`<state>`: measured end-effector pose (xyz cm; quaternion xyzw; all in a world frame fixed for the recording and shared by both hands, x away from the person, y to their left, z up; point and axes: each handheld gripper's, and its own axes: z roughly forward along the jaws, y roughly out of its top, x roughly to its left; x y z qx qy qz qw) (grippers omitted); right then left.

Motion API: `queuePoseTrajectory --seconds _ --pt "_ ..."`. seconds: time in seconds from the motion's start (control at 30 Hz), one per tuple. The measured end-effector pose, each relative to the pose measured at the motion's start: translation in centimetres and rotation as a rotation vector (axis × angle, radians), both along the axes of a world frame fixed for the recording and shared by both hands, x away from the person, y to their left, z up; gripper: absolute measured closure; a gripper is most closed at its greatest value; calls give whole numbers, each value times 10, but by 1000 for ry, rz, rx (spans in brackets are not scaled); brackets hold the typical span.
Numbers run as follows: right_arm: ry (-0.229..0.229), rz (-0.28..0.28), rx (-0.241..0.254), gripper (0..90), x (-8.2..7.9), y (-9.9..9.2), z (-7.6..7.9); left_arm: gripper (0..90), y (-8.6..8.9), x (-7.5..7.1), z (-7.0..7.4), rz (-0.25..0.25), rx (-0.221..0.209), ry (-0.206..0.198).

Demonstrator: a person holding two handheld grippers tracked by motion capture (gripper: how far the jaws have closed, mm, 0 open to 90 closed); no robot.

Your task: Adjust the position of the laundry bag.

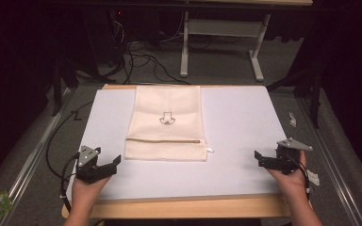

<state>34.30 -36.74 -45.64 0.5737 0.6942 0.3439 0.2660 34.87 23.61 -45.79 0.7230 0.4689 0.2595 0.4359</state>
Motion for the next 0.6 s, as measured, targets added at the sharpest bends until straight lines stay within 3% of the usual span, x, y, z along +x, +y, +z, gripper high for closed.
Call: queuePoseTrajectory --seconds 0.13,0.23,0.27,0.33,0.5,0.6 --pt "-5 14 14 2 -6 0 1 155 -7 -3 2 -25 7 -6" --pt "-25 23 17 2 -13 0 5 162 -10 -3 2 -27 -5 28" --pt "-44 38 25 3 -14 1 8 162 -11 -1 1 -28 -26 52" --pt "-48 39 30 3 -14 1 9 162 -12 1 -1 -22 -26 63" --pt "-39 64 23 15 -12 11 6 196 -33 23 -8 2 -13 137" --pt "-36 95 9 38 -13 19 4 336 -44 32 -15 -10 10 169"
